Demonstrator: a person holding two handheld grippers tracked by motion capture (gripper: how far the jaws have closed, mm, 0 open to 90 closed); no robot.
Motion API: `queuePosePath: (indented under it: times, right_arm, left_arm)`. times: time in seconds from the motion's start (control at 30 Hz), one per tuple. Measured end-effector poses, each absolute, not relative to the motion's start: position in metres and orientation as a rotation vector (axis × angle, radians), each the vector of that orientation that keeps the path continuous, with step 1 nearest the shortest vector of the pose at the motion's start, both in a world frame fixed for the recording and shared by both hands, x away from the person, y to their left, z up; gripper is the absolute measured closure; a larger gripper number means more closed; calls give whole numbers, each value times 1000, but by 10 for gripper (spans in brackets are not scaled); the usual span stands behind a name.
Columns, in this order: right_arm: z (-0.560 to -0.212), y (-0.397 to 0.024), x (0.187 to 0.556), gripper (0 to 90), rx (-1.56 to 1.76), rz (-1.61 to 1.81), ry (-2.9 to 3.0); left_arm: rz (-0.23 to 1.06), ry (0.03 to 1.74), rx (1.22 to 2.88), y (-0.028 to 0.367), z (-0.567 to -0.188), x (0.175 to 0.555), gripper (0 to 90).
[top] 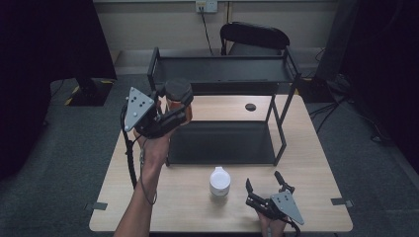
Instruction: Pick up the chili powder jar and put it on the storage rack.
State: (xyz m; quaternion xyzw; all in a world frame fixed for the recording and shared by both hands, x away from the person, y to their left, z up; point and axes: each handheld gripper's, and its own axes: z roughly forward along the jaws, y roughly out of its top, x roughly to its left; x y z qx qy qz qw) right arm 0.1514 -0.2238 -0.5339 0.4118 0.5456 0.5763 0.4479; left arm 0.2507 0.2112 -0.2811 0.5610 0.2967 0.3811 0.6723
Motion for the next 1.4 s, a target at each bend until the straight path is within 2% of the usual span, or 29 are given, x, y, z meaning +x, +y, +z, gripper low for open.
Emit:
queuePosePath:
  times: [0.23, 0.47, 0.77, 0.87, 1.4]
  right_arm:
    - [-534, -224, 152, 18, 1017, 1429, 1353]
    - [-534, -225, 152, 23, 1016, 1432, 1355]
    - [-534, -226, 152, 23, 1014, 1434, 1357]
    - [-534, -226, 152, 23, 1013, 1434, 1357]
    - [-534, -226, 152, 23, 1012, 1436, 1359]
  left_arm:
    - [848, 667, 1245, 206, -259, 263, 343]
    - [912, 654, 1268, 193, -237, 268, 350]
    - [913, 673, 1248, 180, -212, 290, 353]
    - [885, 687, 1240, 177, -210, 300, 353]
    - [932, 729, 1280, 153, -220, 346, 353]
